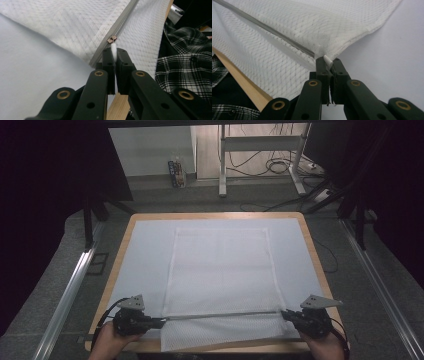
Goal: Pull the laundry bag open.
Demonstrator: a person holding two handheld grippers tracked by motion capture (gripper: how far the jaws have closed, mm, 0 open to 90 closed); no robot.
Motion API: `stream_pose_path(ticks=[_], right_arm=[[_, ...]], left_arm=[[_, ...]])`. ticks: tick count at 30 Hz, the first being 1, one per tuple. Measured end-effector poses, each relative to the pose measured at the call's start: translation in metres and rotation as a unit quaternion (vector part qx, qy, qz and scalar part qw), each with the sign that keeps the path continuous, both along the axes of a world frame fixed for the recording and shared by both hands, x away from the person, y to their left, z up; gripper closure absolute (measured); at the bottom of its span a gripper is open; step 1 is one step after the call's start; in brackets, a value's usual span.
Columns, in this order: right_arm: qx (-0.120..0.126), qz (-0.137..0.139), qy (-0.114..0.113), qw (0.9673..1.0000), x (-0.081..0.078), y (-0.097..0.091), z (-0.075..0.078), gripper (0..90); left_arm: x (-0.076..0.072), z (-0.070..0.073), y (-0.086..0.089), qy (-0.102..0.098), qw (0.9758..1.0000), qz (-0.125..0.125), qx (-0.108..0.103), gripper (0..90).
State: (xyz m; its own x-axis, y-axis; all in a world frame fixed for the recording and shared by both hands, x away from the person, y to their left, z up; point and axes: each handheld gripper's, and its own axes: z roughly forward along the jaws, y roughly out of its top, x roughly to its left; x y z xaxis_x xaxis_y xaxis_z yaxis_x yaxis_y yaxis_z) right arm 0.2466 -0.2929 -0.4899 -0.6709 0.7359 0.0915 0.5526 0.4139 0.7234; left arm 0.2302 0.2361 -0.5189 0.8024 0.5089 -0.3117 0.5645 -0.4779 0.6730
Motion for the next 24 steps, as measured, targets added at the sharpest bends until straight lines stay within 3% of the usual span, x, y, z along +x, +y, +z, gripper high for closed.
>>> stream_pose_path(ticks=[5, 8, 12, 16, 19, 24], right_arm=[[-0.009, -0.009, -0.004, 0.9999, 0.000, -0.001, 0.000, 86.0], [0.001, -0.008, 0.000, 1.0000, 0.000, -0.003, 0.000, 86.0], [-0.008, -0.002, 0.004, 1.0000, 0.000, 0.001, -0.001, 85.9], [0.007, 0.015, 0.027, 0.9995, 0.001, -0.001, -0.004, 85.5], [0.003, 0.030, 0.033, 0.9990, 0.000, 0.003, -0.005, 84.7], [-0.008, 0.043, 0.046, 0.9980, -0.001, 0.007, -0.009, 82.7]], left_arm=[[-0.002, -0.001, 0.010, -0.002, 0.9997, 0.020, 0.012, 87.5], [-0.003, -0.002, 0.017, 0.003, 0.9996, 0.028, -0.004, 87.5], [-0.003, -0.003, 0.017, 0.011, 0.9995, 0.028, 0.002, 87.4], [-0.001, -0.007, 0.016, 0.020, 0.9990, 0.029, 0.028, 87.1], [-0.002, -0.008, 0.013, 0.017, 0.9982, 0.031, 0.049, 86.6], [-0.002, -0.011, 0.010, 0.019, 0.9971, 0.035, 0.065, 85.8]])
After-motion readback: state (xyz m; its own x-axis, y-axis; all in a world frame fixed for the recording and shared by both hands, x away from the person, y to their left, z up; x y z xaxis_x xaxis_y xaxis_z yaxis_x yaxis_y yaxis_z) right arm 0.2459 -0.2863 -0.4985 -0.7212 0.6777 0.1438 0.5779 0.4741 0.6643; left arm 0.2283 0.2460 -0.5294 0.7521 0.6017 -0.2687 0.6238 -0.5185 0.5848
